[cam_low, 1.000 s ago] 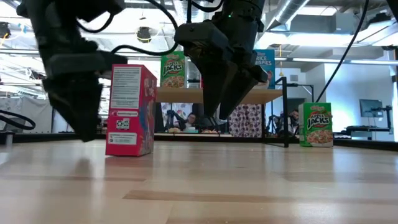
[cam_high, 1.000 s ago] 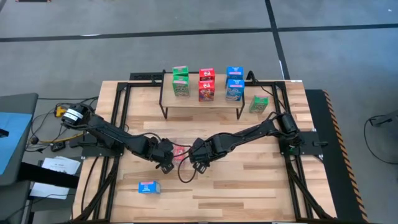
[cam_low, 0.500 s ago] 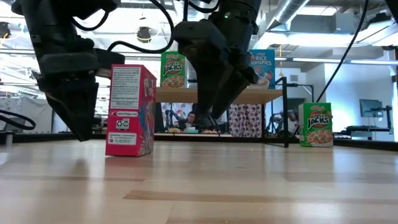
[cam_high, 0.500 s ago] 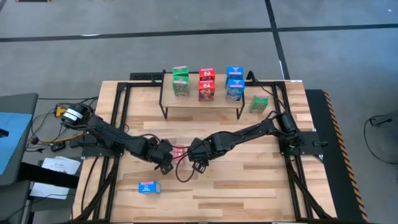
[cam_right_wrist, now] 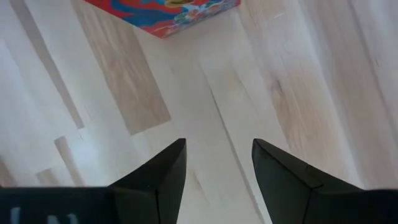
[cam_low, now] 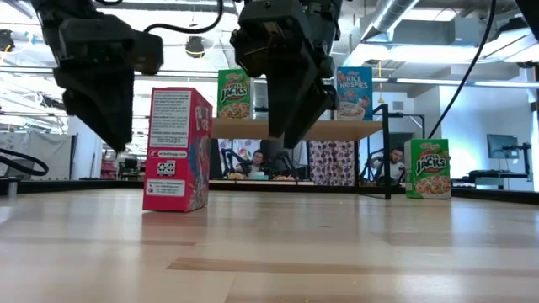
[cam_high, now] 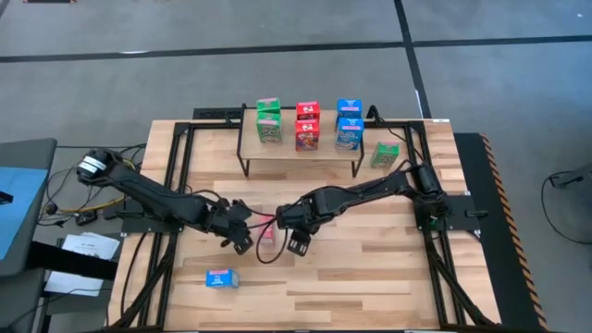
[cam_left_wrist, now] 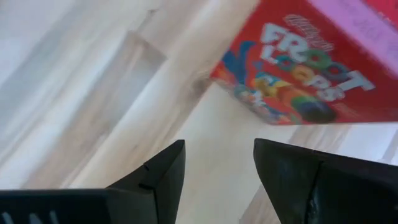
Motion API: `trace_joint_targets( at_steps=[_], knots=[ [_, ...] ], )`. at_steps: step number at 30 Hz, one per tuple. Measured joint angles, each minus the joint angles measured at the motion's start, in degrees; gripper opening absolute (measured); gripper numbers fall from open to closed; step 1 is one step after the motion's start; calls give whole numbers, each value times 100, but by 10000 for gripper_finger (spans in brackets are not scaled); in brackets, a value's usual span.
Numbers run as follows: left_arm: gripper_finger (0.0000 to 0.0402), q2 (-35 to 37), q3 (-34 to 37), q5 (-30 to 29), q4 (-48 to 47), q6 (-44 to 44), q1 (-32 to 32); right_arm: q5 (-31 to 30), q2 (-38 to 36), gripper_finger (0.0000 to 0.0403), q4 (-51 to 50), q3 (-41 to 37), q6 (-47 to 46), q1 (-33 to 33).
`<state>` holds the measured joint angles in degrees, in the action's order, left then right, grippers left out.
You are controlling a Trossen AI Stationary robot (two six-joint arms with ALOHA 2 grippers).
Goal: Stack cereal on shelf
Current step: Put the red cereal box on the shelf aligned with the other red cereal boxes
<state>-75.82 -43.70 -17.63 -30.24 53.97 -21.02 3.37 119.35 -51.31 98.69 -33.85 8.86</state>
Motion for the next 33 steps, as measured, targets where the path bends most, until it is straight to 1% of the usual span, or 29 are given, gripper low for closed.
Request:
trace_joint_targets(
  at_steps=[5,16,19,23,27,30,33],
  knots=[
    [179,524,0,-258,-532,267,-2,23,0,207,-457,334,395,-48],
    [179,1617,-4,-989,-483,272,-2,38,0,207,-1176,1354,1869,-45],
    [179,1854,-4,-1232,-479,150,-2,37,0,207,-1303,1636,2318,-45],
    [179,2113,-4,-1608,-479,-137,-2,-19,-2,207,-1296,1860,3108,-45],
    [179,2338,-4,-1932,-481,-430,0,-23,-2,207,-1298,1893,4387,-84],
    [179,2500,-4,-1971,-481,-556,-2,-26,-2,207,-1294,1893,5167,-118],
    [179,2641,-4,-1972,-481,-572,-2,-70,-2,208,-1290,1893,5511,-124]
  ],
)
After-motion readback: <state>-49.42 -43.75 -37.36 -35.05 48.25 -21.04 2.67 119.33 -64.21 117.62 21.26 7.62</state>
